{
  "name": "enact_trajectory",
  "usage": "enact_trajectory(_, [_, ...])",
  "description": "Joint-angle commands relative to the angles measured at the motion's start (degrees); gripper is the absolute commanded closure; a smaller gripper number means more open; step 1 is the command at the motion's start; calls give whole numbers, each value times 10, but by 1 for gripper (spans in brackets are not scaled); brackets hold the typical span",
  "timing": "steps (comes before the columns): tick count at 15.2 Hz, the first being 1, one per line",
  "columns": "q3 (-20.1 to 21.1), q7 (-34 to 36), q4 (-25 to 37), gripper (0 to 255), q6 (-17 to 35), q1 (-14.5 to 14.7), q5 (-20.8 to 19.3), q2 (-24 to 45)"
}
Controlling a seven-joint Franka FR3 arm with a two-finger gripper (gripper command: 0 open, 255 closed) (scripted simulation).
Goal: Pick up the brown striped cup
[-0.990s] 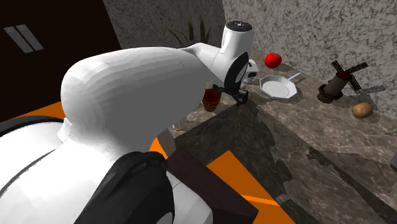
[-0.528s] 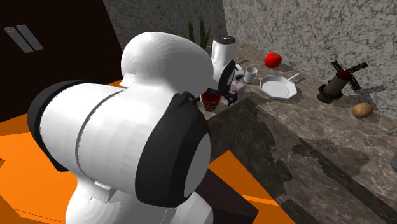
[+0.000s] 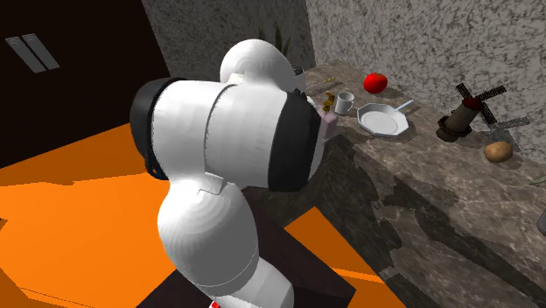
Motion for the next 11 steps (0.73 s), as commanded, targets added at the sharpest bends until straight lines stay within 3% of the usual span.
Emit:
enact_trajectory(1, [5, 15, 12, 0, 19, 7, -24, 36])
enact_trajectory(11, [-6, 55, 19, 0, 83, 22, -78, 112])
